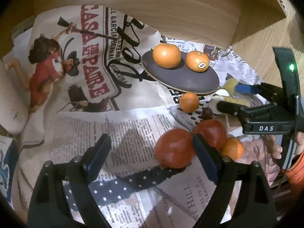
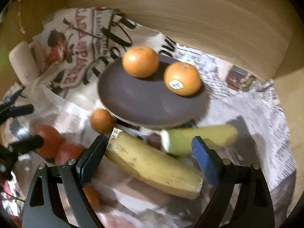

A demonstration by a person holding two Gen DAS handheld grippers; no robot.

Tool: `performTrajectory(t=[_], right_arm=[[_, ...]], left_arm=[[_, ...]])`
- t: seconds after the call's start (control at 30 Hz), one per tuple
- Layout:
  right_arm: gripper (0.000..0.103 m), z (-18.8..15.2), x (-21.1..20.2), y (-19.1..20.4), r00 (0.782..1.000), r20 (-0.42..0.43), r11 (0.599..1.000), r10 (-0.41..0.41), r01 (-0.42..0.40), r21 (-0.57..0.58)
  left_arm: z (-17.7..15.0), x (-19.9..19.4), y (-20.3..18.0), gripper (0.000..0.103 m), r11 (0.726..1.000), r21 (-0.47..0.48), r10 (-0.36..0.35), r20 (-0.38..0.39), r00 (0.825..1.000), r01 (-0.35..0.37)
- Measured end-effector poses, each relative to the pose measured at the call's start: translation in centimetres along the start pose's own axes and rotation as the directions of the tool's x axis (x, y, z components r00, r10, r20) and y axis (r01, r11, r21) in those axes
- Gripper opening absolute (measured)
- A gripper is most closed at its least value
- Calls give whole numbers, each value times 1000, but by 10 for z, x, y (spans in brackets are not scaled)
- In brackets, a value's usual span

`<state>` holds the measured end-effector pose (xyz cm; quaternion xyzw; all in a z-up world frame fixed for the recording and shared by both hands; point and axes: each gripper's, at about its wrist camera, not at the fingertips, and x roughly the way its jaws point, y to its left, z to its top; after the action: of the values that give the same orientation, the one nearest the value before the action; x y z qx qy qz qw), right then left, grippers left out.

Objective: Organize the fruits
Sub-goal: 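Grasp a red tomato with the left tool while the right tool moves toward the yellow banana, then close the right tool around the yellow banana while the left tool holds the tomato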

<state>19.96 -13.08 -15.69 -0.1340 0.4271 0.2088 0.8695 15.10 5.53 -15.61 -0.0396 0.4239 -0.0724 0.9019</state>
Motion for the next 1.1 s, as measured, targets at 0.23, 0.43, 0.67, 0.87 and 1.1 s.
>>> performTrajectory(t=[0.23, 0.43, 0.67, 0.87, 1.1], right_arm=[[90, -24, -20, -22, 1000, -15, 1000, 15, -15, -9], [91, -27, -18, -27, 999, -28, 999, 29, -30, -39], [100, -10, -5, -35, 997, -45, 997, 69, -71, -41], [103, -8, 3, -30, 993, -84, 991, 78, -87, -103], [103, -15, 9, -20, 994, -106, 981, 29, -48, -186]], left_arm=[[-3, 7, -1, 89, 999, -20, -29, -12, 1000, 28], [-6, 18, -7, 87, 1000, -16, -22, -32, 999, 22], [-8, 24, -14, 63, 999, -1, -42, -31, 999, 42], [-9, 26, -21, 48, 998, 27, -60, -29, 998, 61], [-8, 20, -4, 48, 1000, 17, -24, -25, 999, 24]])
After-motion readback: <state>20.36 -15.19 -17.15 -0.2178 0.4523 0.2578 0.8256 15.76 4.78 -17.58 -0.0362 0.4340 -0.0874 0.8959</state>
